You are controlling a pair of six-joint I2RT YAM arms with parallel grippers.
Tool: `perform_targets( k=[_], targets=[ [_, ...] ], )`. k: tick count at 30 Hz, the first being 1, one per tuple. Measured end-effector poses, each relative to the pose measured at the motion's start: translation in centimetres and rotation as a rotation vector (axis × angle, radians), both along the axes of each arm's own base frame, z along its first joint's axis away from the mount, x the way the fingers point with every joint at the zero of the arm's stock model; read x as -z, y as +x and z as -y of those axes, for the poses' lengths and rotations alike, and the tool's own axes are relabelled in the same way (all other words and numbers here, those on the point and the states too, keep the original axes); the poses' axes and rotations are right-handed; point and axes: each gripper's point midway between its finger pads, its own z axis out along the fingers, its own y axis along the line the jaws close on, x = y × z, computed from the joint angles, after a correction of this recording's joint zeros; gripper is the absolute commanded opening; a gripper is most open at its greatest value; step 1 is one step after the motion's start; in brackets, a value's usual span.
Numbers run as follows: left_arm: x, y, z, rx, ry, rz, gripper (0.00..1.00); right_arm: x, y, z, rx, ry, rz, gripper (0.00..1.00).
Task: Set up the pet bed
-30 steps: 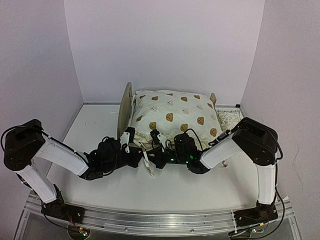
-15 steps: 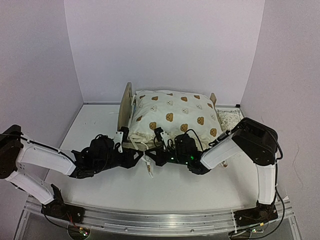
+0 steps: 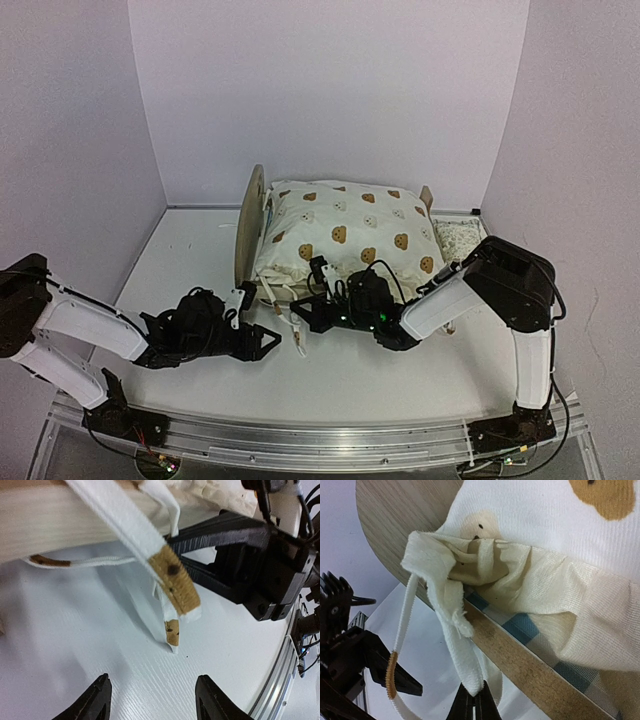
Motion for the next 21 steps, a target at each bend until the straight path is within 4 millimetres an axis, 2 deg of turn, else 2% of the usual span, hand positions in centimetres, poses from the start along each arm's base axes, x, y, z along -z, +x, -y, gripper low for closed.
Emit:
perform_targets(
  k=[8,13,17,21],
  targets=[
    [3.5,-0.7,2.0,0.069,0.025,-0.06,0.55,0.6,0.0,0.2,0.017,-0.01,-0.036,0.0],
    [3.8,-0.2,4.1,0.093,0.001,-0.057,0.55,0.8,0.1,0.3,0.034,-0.015,-0.05,0.0],
    [4.1,-0.2,4.7,0.092,-0.011,-0.054,0.47,1.0,0.1,0.4,0.043,-0.021,-0.061,0.0],
    [4.4,0.5,5.5,0.059,-0.003,-0.04,0.46,1.1,0.0,0.3,0.046,-0.019,-0.07,0.0]
  ],
)
